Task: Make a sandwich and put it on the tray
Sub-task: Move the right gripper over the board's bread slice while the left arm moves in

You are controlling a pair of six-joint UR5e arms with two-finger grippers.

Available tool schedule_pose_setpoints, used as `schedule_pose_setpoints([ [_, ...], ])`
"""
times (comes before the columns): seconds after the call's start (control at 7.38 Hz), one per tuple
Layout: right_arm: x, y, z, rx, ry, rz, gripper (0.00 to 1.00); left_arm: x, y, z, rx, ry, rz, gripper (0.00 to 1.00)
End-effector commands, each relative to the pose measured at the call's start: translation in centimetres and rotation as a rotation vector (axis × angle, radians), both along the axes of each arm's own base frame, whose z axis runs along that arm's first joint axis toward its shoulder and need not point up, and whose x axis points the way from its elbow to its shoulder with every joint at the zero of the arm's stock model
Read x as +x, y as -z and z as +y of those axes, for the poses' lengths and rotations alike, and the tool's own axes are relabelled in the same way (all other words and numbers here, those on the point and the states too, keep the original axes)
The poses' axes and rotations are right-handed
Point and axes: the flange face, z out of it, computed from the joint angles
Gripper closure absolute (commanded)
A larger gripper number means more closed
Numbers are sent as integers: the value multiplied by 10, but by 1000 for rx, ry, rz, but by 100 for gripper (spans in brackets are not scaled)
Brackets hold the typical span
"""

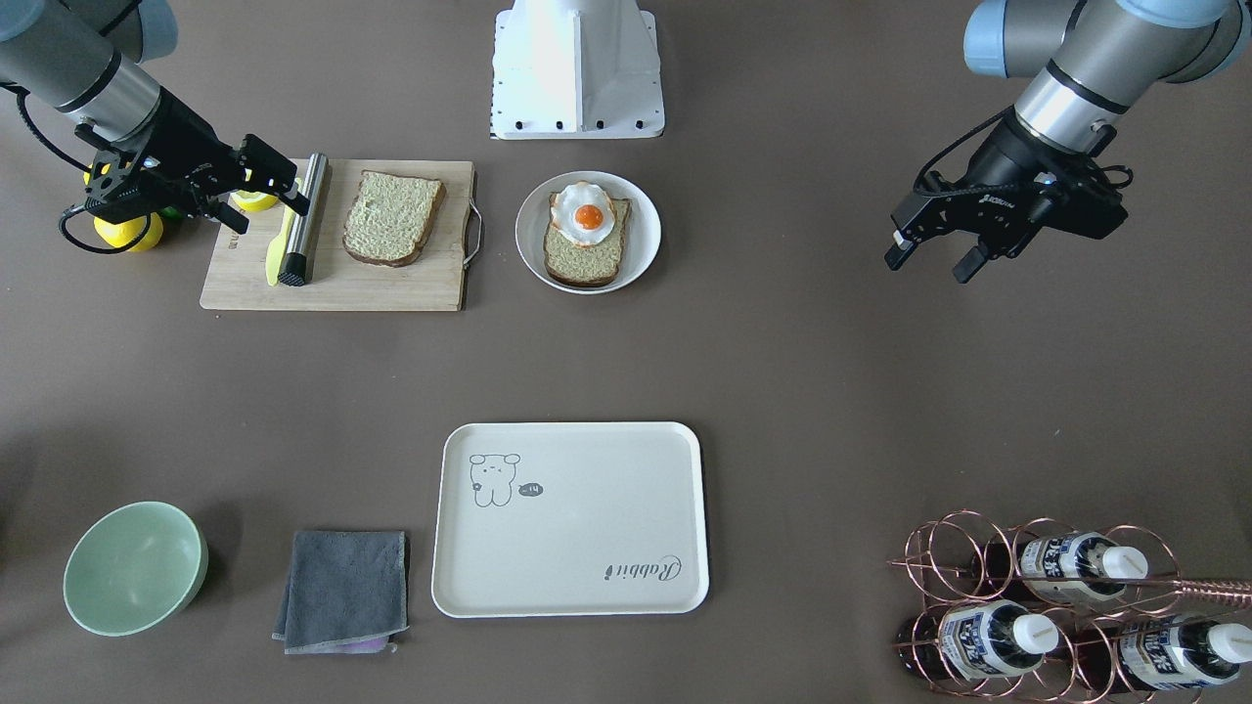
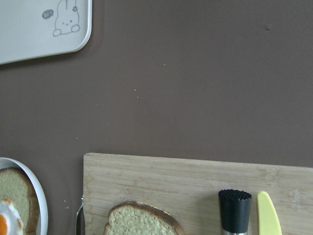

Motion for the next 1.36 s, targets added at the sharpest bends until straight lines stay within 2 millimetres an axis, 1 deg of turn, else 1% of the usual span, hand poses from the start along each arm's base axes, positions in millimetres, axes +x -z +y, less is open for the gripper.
schedule_pose_setpoints([
  [0.0, -47, 2, 44, -4, -1, 32, 0, 9, 4, 15, -3, 2, 3, 2],
  [0.14, -63, 3, 56, 20, -1, 43, 0, 9, 3, 15, -5, 4, 0, 2],
  [0.41, -83, 3, 75, 31, 7, 52, 0, 9, 3, 16, -7, 2, 1, 2],
  [0.54, -95, 5, 80, 50, -2, 54, 0, 9, 3, 15, -11, 5, 3, 2],
  [0.68, -98, 3, 81, 49, 0, 59, 0, 10, 2, 15, -13, 5, 2, 2],
  [0.81, -101, 0, 82, 54, -6, 66, 3, 10, 1, 15, -12, 5, 0, 2],
  [0.95, -100, -1, 81, 57, -12, 71, 9, 9, 1, 15, -12, 5, 0, 2],
  [1.08, -102, -8, 81, 53, -11, 82, 30, 10, 1, 15, -14, 3, 0, 2],
  [1.22, -104, -9, 81, 52, -10, 84, 34, 10, 1, 15, -14, 3, 0, 2],
])
